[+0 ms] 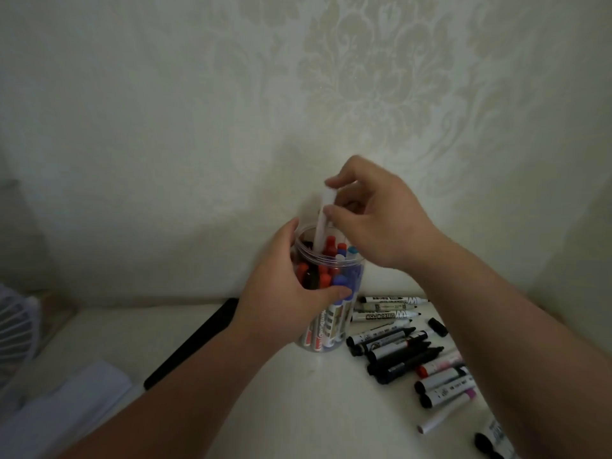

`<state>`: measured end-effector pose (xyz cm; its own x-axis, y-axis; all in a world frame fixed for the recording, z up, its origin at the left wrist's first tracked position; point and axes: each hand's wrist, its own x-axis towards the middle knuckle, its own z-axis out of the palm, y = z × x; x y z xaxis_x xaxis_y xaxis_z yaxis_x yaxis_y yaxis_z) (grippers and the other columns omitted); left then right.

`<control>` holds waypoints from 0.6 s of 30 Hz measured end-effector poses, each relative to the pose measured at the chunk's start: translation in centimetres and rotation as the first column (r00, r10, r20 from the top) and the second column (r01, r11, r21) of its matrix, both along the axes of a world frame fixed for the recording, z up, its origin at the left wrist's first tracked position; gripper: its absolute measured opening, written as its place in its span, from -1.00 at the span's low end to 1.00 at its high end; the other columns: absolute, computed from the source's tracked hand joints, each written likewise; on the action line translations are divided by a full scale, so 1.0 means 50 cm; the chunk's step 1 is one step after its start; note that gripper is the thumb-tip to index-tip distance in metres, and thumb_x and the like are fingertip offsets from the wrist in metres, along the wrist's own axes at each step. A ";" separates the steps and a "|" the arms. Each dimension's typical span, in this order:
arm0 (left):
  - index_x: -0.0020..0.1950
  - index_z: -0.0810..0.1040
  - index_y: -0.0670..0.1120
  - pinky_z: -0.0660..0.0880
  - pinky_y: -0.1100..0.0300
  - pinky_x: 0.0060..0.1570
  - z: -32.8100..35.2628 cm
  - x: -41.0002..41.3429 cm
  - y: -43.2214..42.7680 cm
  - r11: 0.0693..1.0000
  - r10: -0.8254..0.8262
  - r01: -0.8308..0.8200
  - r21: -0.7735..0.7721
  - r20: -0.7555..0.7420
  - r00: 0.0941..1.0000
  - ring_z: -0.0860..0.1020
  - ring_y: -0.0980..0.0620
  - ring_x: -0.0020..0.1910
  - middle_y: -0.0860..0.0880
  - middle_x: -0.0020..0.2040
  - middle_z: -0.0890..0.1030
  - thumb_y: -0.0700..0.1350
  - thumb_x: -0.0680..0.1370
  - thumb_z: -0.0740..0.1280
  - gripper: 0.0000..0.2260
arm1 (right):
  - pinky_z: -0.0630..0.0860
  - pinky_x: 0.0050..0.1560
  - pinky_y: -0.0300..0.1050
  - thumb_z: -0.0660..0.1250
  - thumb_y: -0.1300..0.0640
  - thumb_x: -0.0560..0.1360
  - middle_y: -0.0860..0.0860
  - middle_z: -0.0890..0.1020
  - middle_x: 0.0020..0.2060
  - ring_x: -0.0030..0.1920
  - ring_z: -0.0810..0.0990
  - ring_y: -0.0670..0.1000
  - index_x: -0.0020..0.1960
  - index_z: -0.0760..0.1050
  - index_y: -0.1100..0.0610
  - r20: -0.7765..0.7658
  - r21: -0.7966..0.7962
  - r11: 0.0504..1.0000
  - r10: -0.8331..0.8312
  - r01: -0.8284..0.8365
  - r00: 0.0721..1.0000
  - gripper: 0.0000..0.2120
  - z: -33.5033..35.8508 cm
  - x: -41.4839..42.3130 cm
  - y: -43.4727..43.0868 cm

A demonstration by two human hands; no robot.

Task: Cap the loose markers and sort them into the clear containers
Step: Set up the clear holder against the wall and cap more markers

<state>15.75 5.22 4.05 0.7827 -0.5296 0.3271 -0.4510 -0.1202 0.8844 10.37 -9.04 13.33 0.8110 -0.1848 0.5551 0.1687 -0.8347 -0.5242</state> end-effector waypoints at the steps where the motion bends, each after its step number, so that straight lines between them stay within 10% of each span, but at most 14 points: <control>1: 0.52 0.17 0.25 0.44 0.40 0.12 0.000 0.001 0.000 1.000 -0.003 0.003 -0.006 -0.004 1.000 0.52 0.40 0.12 0.41 0.15 0.50 0.00 0.27 0.67 -0.03 | 0.49 -0.25 -0.14 0.39 0.17 0.53 -0.07 0.61 -0.29 -0.27 0.58 -0.06 -0.13 0.50 0.04 -0.101 -0.125 0.992 -0.046 0.033 0.994 -0.90 -0.009 0.009 0.000; 4: 0.53 0.19 0.20 0.45 0.47 0.08 0.004 0.004 0.002 1.000 -0.014 0.014 -0.002 0.001 1.000 0.51 0.45 0.10 0.38 0.16 0.51 -0.01 0.26 0.68 -0.02 | 0.49 -0.15 -0.04 0.24 -0.04 0.60 -0.02 0.59 -0.35 -0.19 0.54 -0.01 -0.30 0.57 0.09 -0.283 -0.290 0.957 -0.118 0.033 0.952 -0.64 -0.039 0.022 -0.003; 9: 0.05 0.34 0.40 0.38 0.62 -0.10 0.001 0.013 0.005 1.000 -0.008 0.006 0.028 0.069 0.998 0.48 0.59 -0.01 0.62 -0.06 0.49 -0.09 0.27 0.67 -0.35 | 0.38 0.18 0.01 0.10 0.04 0.57 -0.16 0.65 -0.03 0.13 0.42 -0.03 -0.09 0.68 0.03 -0.071 -0.252 0.967 -0.048 0.028 0.996 -0.64 -0.049 -0.001 -0.007; 14: 0.52 0.26 0.15 0.47 0.21 0.24 0.010 0.014 0.038 0.983 0.069 -0.094 0.156 0.159 0.985 0.47 0.25 0.23 0.22 0.31 0.44 0.19 0.24 0.63 -0.07 | 0.43 0.04 0.03 0.25 0.12 0.48 -0.06 0.64 -0.16 0.00 0.44 0.02 -0.16 0.64 0.11 0.064 -0.294 0.950 -0.089 0.104 0.994 -0.81 -0.064 -0.010 -0.005; 18: 0.24 0.56 0.11 0.58 0.11 -0.03 0.046 0.022 0.144 0.946 0.195 -0.265 0.187 0.323 0.926 0.58 0.21 -0.13 0.20 0.05 0.58 0.20 0.39 0.52 -0.54 | 0.43 -0.04 -0.12 0.36 0.16 0.43 -0.06 0.62 -0.18 -0.03 0.48 0.04 -0.10 0.62 0.12 0.236 -0.293 0.952 -0.017 0.088 0.971 -0.91 -0.056 0.009 0.069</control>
